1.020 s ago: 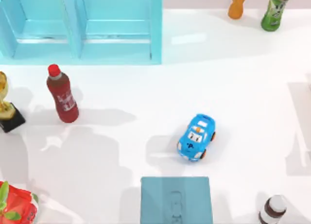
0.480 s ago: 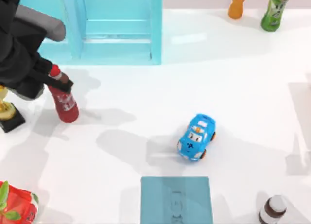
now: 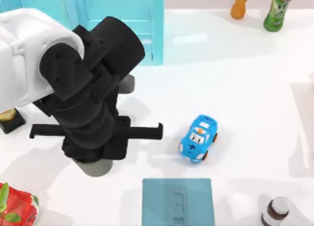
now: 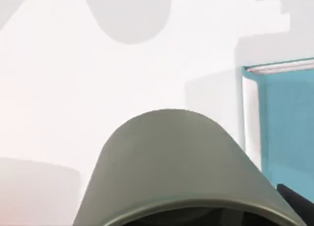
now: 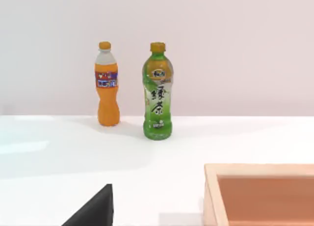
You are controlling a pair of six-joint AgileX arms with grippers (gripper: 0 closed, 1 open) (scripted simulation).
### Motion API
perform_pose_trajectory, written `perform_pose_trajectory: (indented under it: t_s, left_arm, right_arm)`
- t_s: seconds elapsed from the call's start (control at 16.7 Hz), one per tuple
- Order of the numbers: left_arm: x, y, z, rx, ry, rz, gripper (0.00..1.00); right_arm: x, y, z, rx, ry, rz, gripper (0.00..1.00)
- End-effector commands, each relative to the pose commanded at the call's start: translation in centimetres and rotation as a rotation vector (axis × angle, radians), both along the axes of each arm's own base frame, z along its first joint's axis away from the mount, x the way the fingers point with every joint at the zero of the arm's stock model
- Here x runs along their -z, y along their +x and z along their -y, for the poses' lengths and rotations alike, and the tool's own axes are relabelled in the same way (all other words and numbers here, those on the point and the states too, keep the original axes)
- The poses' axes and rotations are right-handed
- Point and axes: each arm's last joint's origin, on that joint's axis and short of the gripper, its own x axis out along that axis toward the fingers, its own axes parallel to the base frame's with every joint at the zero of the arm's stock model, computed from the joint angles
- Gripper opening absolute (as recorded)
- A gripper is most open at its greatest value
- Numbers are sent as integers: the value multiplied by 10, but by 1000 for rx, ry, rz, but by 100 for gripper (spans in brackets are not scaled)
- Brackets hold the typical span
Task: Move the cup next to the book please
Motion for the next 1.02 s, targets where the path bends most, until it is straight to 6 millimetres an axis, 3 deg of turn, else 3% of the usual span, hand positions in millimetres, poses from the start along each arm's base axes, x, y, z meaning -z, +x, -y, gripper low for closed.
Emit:
perform_pose_trajectory:
  t_s: [0.24, 0.42, 0.84, 1.02]
  left_arm:
    - [3, -34, 24, -68, 38, -66, 0]
    - [4, -47, 31, -99, 58, -80, 0]
    - [4, -48, 32, -106, 58, -81, 0]
    - [21, -47, 31, -104, 56, -78, 0]
  right_arm:
    - [0, 0, 0, 0, 0, 0, 100]
    - [0, 0, 0, 0, 0, 0, 100]
    - [0, 0, 0, 0, 0, 0, 100]
    - [0, 0, 0, 0, 0, 0, 100]
